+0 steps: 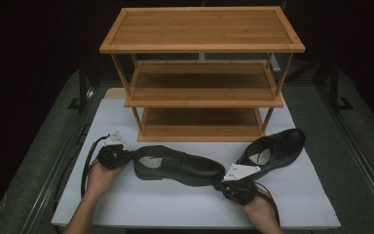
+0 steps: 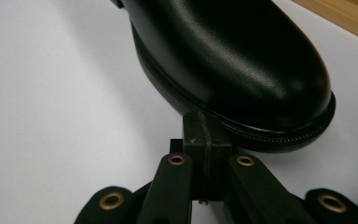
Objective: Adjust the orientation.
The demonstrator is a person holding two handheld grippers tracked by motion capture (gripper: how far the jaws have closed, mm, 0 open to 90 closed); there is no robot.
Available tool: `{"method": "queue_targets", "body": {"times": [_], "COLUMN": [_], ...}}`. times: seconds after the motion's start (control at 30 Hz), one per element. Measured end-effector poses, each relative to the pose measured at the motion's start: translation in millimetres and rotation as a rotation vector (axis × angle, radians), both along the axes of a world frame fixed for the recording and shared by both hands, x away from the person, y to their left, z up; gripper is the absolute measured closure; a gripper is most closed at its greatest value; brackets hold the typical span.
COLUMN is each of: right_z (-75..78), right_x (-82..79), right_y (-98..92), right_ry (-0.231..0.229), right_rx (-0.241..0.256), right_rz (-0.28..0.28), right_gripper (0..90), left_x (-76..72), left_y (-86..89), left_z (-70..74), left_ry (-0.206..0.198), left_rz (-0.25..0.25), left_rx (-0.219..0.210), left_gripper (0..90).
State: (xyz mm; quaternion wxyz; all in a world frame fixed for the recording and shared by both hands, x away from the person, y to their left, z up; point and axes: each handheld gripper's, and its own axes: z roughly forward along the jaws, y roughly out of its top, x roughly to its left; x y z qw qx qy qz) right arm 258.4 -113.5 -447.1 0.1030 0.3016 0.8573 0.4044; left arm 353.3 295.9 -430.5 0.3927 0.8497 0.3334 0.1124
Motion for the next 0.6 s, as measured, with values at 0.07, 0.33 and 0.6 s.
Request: {"method": "queue_targets", "body": {"times": [0.07, 0.33, 0.6], "right_z": [0.2, 1.6, 0.0], "right_x": [0.7, 15.4, 26.1], "right_y": [0.5, 7.9, 14.7], "right_ry": [-0.003, -0.005, -0.011], "right_rx": [-0.002, 0.001, -0.005], "right_rz": [-0.01, -0.08, -0.111], "right_gripper": [89.9, 89.9, 89.9], "left_x": [-1.3, -19.3, -36.6], "left_y": [0.3, 5.1, 6.3], "left_z": [0.2, 0.8, 0.4], "left_ry": [0.004, 0.028, 0.048], "left_rz": [0.0, -0.037, -0.072], "left_rx": [-0.001, -0.012, -0.032], "left_gripper": [90.0, 90.0, 90.0]}}
